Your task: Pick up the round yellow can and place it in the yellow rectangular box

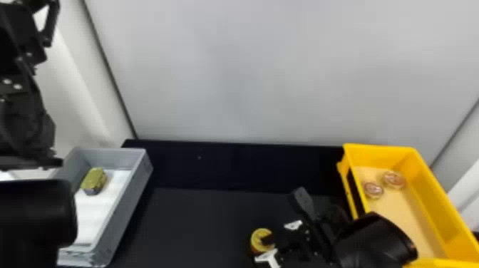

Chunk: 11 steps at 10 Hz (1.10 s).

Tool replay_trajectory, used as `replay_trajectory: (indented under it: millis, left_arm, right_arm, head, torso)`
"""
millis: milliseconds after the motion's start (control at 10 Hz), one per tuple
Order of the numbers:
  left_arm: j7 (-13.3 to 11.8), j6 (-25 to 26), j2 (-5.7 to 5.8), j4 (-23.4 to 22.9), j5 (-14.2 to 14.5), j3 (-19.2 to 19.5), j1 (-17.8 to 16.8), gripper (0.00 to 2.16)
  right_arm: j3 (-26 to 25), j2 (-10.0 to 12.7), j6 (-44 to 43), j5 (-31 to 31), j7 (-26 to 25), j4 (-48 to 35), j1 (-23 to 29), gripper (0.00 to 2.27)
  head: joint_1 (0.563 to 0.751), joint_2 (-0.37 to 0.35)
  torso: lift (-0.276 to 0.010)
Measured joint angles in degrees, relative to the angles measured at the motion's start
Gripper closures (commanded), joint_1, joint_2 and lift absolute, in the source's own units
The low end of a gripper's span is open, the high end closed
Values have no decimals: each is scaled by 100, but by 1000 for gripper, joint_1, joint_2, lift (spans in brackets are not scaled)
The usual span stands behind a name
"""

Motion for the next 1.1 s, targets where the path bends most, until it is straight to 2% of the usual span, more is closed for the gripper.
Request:
replay_trajectory:
  millis: [1100]
  left_arm:
    - [0,33,-4,-12,0,-4,8,131]
  right_arm:
    - [-87,-85,30,299,62,-2,115,242]
  head:
    - [663,54]
  torso:
    - [-10]
